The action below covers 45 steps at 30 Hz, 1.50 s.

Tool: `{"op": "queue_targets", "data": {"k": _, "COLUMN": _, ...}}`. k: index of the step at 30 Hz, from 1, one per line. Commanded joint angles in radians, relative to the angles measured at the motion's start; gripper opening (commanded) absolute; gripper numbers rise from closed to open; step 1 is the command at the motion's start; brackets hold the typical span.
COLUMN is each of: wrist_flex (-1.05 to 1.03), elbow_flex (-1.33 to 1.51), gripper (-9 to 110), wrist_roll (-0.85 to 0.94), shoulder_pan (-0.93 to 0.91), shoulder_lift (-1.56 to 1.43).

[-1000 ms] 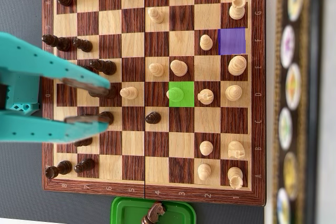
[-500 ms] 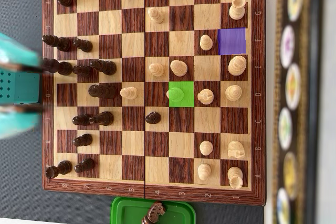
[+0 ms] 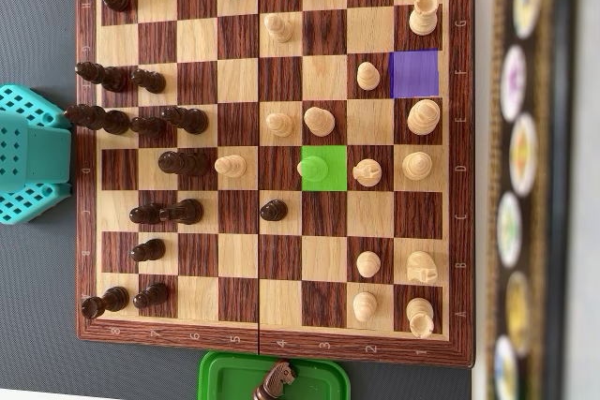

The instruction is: Play chess

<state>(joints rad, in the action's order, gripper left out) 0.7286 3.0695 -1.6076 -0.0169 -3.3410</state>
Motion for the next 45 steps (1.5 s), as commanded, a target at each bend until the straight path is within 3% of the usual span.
{"op": "queue_targets", "data": {"k": 1, "wrist_flex": 0.132, "elbow_flex": 0.005, "gripper": 13, "wrist_roll": 0.005, "shoulder_pan": 0.014, "shoulder_lift": -0.009}}
{"op": "queue_targets", "data": {"k": 13, "wrist_flex": 0.537, "elbow_flex": 0.089, "gripper": 13, "wrist_roll": 0.006, "shoulder_pan": 0.012, "shoulder_lift": -0.009}}
{"op": "queue_targets", "data": {"k": 24, "wrist_flex": 0.836, "elbow_flex": 0.091, "gripper": 13, "wrist_roll": 0.153, "shoulder_pan": 0.014, "shoulder_lift": -0.009}}
{"op": "queue_targets", "data": {"k": 36, "wrist_flex": 1.04, "elbow_flex": 0.091, "gripper": 13, "wrist_roll": 0.16, "shoulder_pan": 0.006, "shoulder_lift": -0.008}}
{"op": "queue_targets", "data": {"k": 45, "wrist_flex": 1.075, "elbow_flex": 0.091, "gripper": 12, "wrist_roll": 0.155, "shoulder_pan": 0.008, "shoulder_lift": -0.008}}
